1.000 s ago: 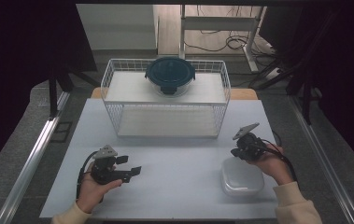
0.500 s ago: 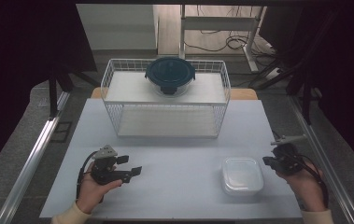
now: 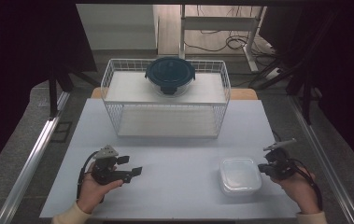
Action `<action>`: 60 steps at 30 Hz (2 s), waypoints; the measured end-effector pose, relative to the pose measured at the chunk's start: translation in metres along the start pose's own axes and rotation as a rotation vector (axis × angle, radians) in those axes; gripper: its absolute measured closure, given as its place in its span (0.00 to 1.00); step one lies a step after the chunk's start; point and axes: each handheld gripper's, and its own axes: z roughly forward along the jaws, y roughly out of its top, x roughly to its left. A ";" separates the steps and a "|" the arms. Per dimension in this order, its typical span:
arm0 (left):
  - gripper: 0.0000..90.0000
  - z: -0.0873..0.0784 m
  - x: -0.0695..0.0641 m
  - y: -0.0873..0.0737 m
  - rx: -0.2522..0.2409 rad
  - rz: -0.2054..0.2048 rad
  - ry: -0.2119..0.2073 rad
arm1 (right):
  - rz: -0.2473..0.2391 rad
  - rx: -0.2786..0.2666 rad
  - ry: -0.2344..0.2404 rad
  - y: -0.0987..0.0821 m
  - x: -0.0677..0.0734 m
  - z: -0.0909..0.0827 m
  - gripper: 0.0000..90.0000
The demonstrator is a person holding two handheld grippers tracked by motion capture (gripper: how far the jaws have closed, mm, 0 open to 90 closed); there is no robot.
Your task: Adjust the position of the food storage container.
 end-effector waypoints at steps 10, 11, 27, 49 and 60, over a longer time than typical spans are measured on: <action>0.27 0.000 0.001 0.000 0.002 0.000 0.004 | -0.104 0.009 0.032 0.036 0.032 0.016 0.99; 0.27 0.000 0.001 -0.001 0.002 -0.002 0.004 | -0.137 0.012 0.040 0.046 0.042 0.020 0.99; 0.27 -0.002 0.002 -0.002 0.001 -0.005 0.006 | -0.399 0.015 0.148 0.111 0.135 0.054 0.99; 0.27 0.000 0.000 -0.002 0.007 0.001 0.009 | -0.321 0.023 0.129 0.025 0.100 0.017 0.99; 0.27 -0.001 0.000 -0.002 0.001 0.004 0.006 | -0.377 0.063 0.214 0.013 0.130 0.032 0.99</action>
